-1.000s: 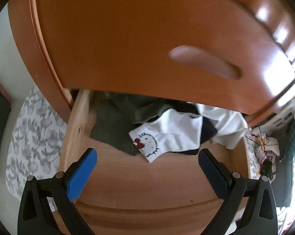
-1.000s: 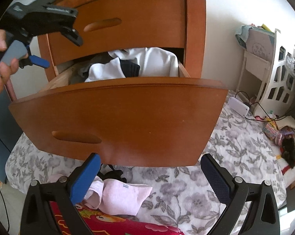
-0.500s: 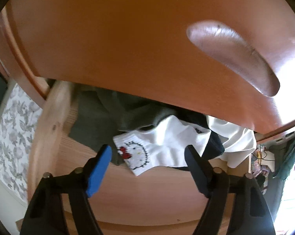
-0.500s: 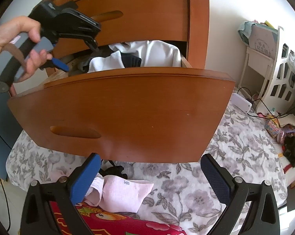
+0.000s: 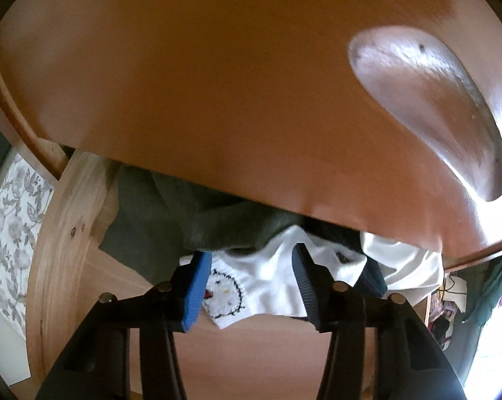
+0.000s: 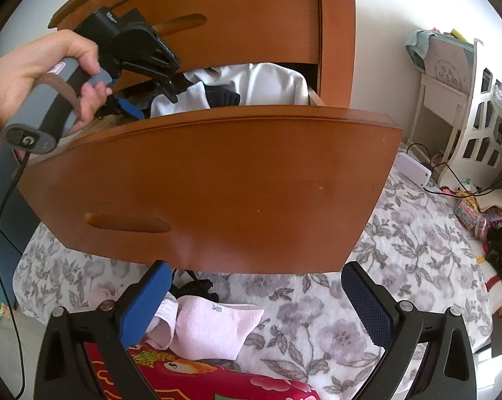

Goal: Take underwear out of drawer
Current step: 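Reach the left gripper into the drawer toward the white Hello Kitty sock, then close the left gripper on the white Hello Kitty sock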

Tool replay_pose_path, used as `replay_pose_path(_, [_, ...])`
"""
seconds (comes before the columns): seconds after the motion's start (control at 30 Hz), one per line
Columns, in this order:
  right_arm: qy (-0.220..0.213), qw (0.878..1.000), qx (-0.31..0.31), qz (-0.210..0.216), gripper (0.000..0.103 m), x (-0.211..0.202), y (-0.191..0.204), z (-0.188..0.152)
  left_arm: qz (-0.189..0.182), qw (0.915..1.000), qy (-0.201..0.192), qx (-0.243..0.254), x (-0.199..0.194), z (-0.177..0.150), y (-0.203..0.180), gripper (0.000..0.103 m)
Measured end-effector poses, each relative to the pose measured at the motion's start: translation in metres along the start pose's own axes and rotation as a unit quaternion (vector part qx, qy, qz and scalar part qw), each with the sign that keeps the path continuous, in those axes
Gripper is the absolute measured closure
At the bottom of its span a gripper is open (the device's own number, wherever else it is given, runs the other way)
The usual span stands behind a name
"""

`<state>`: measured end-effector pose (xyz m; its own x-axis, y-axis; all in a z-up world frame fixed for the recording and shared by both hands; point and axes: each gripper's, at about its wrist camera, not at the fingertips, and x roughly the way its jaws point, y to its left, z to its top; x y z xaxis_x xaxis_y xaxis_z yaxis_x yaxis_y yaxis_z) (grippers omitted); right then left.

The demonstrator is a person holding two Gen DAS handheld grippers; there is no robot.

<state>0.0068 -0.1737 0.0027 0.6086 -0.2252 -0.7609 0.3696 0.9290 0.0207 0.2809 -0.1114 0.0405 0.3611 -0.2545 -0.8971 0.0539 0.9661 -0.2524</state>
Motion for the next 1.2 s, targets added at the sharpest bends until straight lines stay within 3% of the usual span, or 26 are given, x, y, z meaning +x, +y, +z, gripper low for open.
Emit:
replay_pose_path(0.17, [0.004,1.0,0.001,0.001,0.0,0.002,0.0,0.0,-0.002,1.0,0.005,0.004,0.007,0.003,-0.004,0.072])
replay_pose_path(0.2, [0.004,1.0,0.001,0.001,0.0,0.001,0.0,0.0,-0.002,1.0,0.004,0.007,0.007,0.002,-0.005,0.081])
replay_pose_path(0.33, [0.005,1.0,0.001,0.001,0.0,0.002,0.0,0.0,-0.002,0.9998,-0.002,0.019,0.012,-0.004,0.0,0.094])
replay_pose_path(0.57, [0.006,1.0,-0.001,-0.001,0.0,0.002,0.0,0.0,-0.02,0.9989,-0.019,0.037,-0.007,-0.014,0.004,0.098])
replay_pose_path(0.77, [0.006,1.0,-0.002,-0.003,0.0,0.002,0.0,-0.001,-0.06,0.997,-0.037,0.033,-0.029,-0.03,0.019,0.098])
replay_pose_path(0.87, [0.006,1.0,-0.002,-0.006,0.0,0.002,0.001,-0.001,-0.056,0.9951,-0.06,0.055,-0.038,-0.045,0.019,0.098])
replay_pose_path(1.03, [0.0,1.0,-0.001,-0.015,0.0,-0.002,0.0,-0.002,-0.105,0.9906,-0.076,0.044,-0.05,-0.07,0.027,0.099])
replay_pose_path(1.2, [-0.001,1.0,-0.003,-0.023,0.0,-0.003,0.001,-0.001,-0.169,0.9803,-0.096,0.037,-0.071,-0.1,0.034,0.099])
